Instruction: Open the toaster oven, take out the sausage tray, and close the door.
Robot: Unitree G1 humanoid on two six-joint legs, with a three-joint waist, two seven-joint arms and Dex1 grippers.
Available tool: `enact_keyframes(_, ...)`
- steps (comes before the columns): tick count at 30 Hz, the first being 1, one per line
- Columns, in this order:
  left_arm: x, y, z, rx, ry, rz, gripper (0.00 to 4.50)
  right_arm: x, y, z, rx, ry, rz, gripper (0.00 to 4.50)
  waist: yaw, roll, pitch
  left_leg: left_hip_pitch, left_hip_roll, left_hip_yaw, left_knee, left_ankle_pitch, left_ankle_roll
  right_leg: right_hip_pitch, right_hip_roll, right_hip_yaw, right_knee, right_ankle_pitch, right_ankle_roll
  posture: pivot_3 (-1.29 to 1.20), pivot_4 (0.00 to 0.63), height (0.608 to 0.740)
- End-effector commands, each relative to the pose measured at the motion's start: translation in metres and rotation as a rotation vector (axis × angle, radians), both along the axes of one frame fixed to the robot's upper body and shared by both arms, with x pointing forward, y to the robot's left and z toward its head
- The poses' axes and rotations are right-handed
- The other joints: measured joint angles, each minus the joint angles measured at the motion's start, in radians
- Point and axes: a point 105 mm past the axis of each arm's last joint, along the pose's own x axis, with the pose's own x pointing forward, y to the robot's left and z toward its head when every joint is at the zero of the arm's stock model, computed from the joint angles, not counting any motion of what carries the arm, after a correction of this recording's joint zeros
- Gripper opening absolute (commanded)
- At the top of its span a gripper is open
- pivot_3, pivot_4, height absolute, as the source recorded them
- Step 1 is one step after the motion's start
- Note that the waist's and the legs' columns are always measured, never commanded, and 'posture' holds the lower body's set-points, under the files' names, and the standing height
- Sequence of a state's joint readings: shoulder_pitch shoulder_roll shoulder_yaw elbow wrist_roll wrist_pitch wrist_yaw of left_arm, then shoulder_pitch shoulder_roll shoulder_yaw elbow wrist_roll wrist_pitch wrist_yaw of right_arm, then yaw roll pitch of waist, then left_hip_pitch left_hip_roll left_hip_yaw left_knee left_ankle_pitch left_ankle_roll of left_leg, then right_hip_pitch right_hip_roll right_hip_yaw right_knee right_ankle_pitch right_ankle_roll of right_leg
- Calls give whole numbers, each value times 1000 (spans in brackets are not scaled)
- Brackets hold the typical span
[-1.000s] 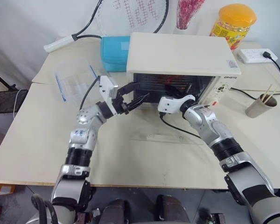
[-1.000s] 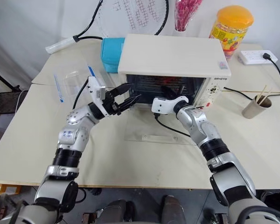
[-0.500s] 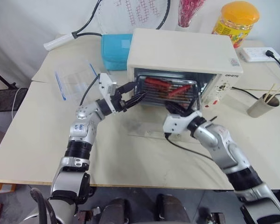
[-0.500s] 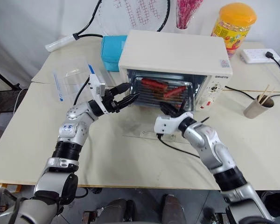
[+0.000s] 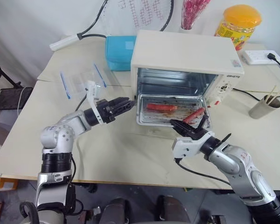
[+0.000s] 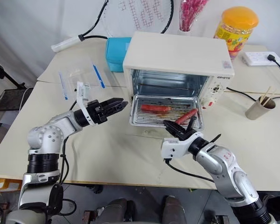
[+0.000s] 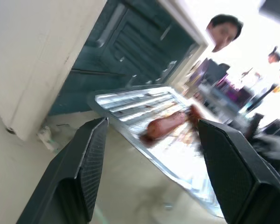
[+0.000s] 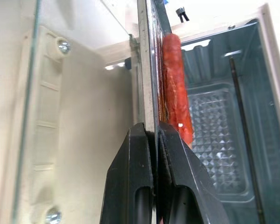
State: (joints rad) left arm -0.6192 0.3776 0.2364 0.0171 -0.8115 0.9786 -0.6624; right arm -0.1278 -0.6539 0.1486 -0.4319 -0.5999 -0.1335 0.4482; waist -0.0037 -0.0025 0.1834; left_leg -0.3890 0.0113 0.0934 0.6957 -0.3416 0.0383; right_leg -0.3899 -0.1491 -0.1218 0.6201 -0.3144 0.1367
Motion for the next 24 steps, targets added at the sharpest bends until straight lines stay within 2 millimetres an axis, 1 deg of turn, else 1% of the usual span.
enact_keyframes(1,-15,-6,5,-2,108,-87,3249,-6,8,18,-14,-75,62,6,3,0,0,0,0,0,0,0,0,0,0,1,0,0,0,0,150,740)
enact_keyframes(3,-16,-6,3,-21,164,-87,3249,-6,11,19,-20,-83,88,6,3,0,0,0,-1,0,0,0,0,0,0,2,0,0,0,0,150,740)
enact_keyframes(6,-11,-4,-4,-65,260,-37,3249,-6,14,19,-31,-85,120,6,4,0,0,0,-1,-1,1,0,0,0,0,2,0,0,0,0,150,740)
enact_keyframes(8,-11,-5,-7,-86,310,-35,3249,-5,15,20,-34,-86,131,6,3,0,0,0,-1,-1,1,0,0,0,0,2,0,0,0,0,150,740)
enact_keyframes(11,-12,-5,-3,-147,353,-63,3249,-4,18,21,-34,-90,150,6,3,0,0,0,-1,0,1,0,0,0,0,2,1,0,0,0,150,740)
enact_keyframes(15,-15,-5,2,-186,383,-97,3249,-4,25,22,-29,-90,188,6,2,0,0,0,-1,0,1,0,0,0,0,2,1,0,0,0,150,740)
enact_keyframes(16,-18,-5,2,-183,383,-114,2825,-4,26,21,-30,-89,192,0,2,0,0,0,-1,-1,1,0,0,0,0,2,1,0,0,0,150,740)
enact_keyframes(17,-21,-5,2,-176,384,-127,2609,-4,27,21,-33,-88,197,0,2,0,0,0,-1,0,1,0,0,0,0,2,1,0,0,0,150,740)
enact_keyframes(20,-24,-5,-2,-149,403,-125,1700,-2,27,22,-36,-90,201,0,3,0,0,0,-1,0,1,0,0,0,0,2,1,0,0,0,150,740)
enact_keyframes(24,-25,-8,-6,-168,442,-143,542,-1,29,24,-35,-94,210,0,3,0,0,0,-1,0,1,0,0,0,0,3,1,0,0,0,150,740)
